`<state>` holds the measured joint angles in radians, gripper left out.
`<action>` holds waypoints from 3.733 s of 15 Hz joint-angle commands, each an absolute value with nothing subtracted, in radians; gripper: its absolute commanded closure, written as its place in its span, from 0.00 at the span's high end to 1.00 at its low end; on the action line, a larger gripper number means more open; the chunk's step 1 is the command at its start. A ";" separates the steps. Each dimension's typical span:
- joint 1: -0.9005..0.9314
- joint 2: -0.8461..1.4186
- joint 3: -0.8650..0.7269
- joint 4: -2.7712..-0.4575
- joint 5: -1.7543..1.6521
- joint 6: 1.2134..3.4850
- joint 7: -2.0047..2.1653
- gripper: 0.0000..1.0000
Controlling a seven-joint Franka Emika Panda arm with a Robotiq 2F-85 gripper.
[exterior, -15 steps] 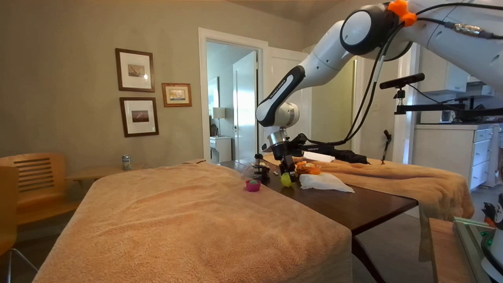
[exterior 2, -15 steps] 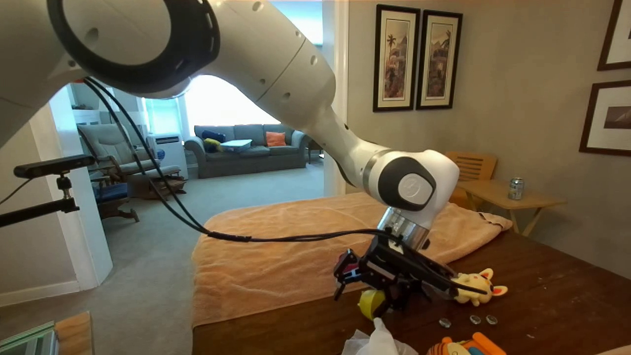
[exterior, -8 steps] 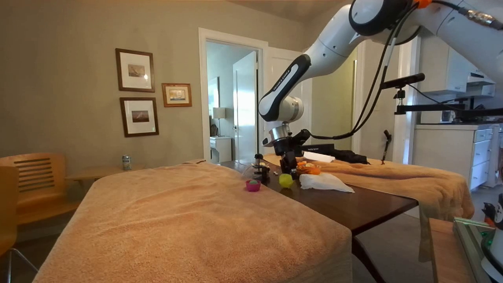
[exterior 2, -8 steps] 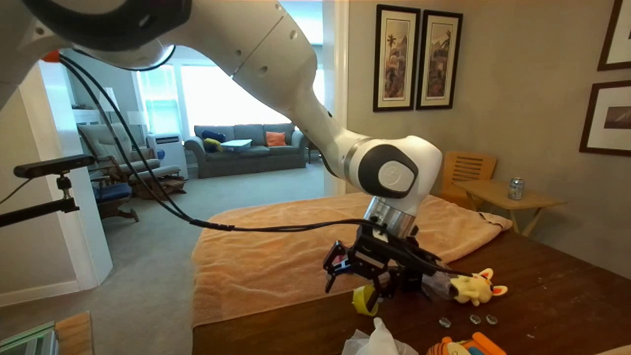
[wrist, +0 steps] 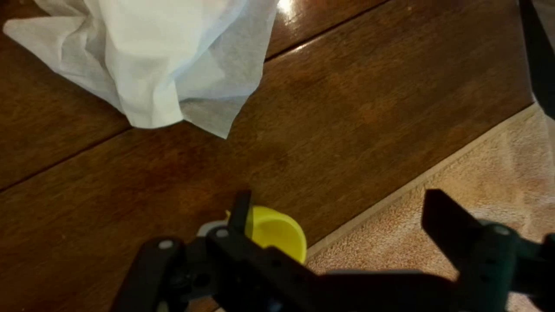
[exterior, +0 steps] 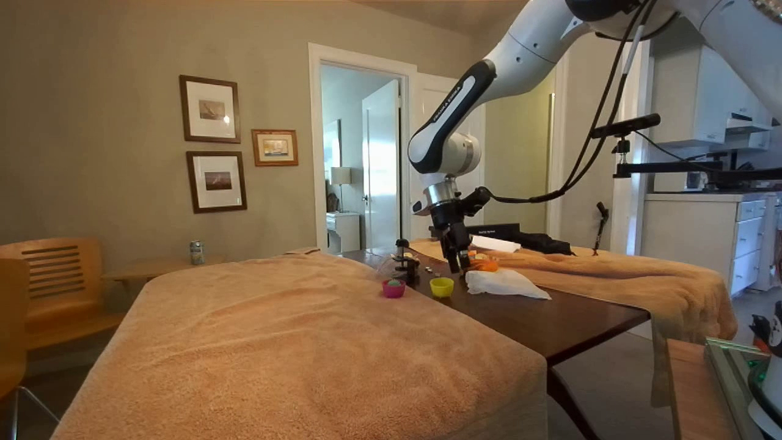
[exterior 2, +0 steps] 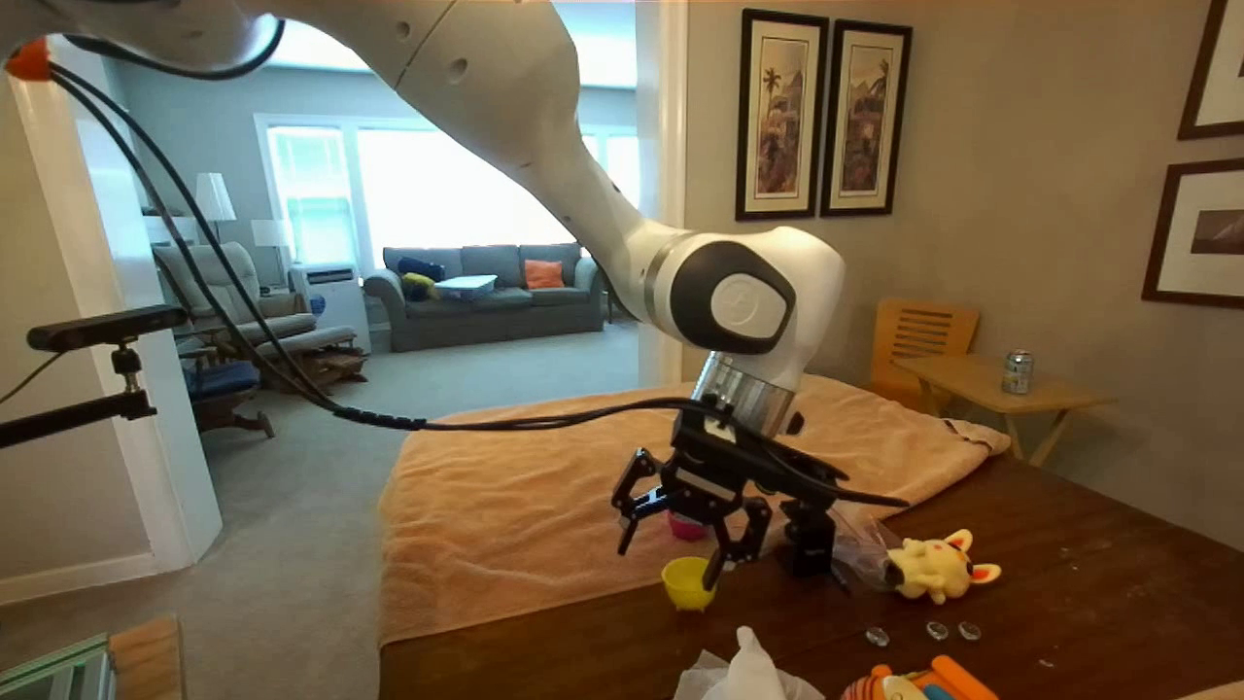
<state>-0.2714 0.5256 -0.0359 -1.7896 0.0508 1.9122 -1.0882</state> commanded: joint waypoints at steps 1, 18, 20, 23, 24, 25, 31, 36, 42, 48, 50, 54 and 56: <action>-0.264 0.482 -0.052 -1.846 0.032 1.938 -1.062 1.00; -0.247 0.550 -0.023 -1.754 0.056 1.945 -1.073 1.00; -0.247 0.562 -0.023 -1.745 0.056 1.946 -1.070 1.00; -0.246 0.581 -0.022 -1.732 0.055 1.944 -1.069 1.00; -0.246 0.587 -0.020 -1.727 0.056 1.941 -1.069 1.00; -0.245 0.592 -0.019 -1.723 0.056 1.940 -1.068 1.00; -0.239 0.610 -0.011 -1.710 0.054 1.937 -1.063 1.00; -0.240 0.616 -0.016 -1.710 0.049 1.943 -1.056 1.00; -0.247 0.628 -0.028 -1.709 0.045 1.947 -1.034 1.00; -0.255 0.645 -0.039 -1.698 0.043 1.944 -1.017 1.00; -0.256 0.651 -0.042 -1.693 0.041 1.941 -1.010 1.00; -0.263 0.663 -0.043 -1.683 0.043 1.934 -1.001 1.00; -0.265 0.667 -0.044 -1.679 0.042 1.932 -0.997 1.00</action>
<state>-0.2598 0.6474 -0.0464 -1.7111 0.0522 1.9422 -1.0256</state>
